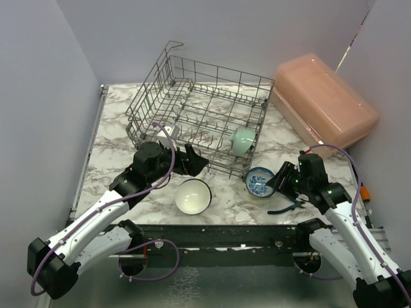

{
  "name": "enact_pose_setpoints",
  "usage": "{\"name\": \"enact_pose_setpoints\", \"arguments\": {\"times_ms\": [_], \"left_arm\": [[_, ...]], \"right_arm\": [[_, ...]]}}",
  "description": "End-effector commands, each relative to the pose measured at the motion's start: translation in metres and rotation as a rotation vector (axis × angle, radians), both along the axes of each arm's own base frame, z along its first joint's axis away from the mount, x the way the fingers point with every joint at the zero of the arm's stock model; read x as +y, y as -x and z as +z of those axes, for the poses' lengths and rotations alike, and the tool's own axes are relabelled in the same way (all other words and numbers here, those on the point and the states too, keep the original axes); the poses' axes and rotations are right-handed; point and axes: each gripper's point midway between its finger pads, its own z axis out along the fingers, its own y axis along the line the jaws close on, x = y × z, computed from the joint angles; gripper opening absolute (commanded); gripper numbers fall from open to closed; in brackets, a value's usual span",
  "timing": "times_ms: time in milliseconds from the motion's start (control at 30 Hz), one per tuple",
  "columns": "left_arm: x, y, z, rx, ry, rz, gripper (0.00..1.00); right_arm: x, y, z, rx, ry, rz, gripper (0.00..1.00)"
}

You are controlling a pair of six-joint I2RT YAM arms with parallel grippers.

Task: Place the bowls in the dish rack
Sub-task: Pick up the bowl from the center of the board.

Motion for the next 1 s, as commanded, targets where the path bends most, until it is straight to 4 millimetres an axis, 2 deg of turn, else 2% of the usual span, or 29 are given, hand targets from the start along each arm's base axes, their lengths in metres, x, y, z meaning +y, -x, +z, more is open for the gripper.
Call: {"name": "enact_pose_setpoints", "arguments": {"times_ms": [0,133,367,533,700,733,833,933,967], "left_arm": [[-0.004,-0.001,0.012,-0.031,0.015,-0.022,0.99],[-0.005,0.000,0.014,-0.028,0.023,-0.024,0.99],[-0.024,0.013,0.018,0.001,0.082,-0.138,0.99],[-0.045,0.024,0.018,0.008,0.079,-0.203,0.99],[-0.070,0.036,0.011,0.016,0.039,-0.262,0.99],[-0.074,0.038,0.008,0.023,0.032,-0.274,0.99],[-0.086,0.042,0.002,0.034,0.009,-0.291,0.99],[-0.094,0.042,-0.007,0.051,-0.017,-0.260,0.98],[-0.096,0.043,-0.010,0.056,-0.024,-0.255,0.97]], "right_arm": [[0.007,0.000,0.012,-0.026,-0.027,0.037,0.52],[0.010,0.003,0.010,-0.014,-0.033,0.069,0.47],[0.021,0.006,0.018,-0.048,-0.063,0.168,0.48],[0.024,0.006,0.012,-0.034,-0.075,0.173,0.47],[0.020,-0.001,0.005,-0.029,-0.055,0.138,0.43],[0.020,-0.002,0.005,-0.033,-0.052,0.138,0.33],[0.020,-0.004,0.006,-0.040,-0.047,0.144,0.22],[0.020,-0.005,0.008,-0.050,-0.041,0.151,0.20],[0.019,-0.005,0.008,-0.052,-0.039,0.152,0.15]]}}
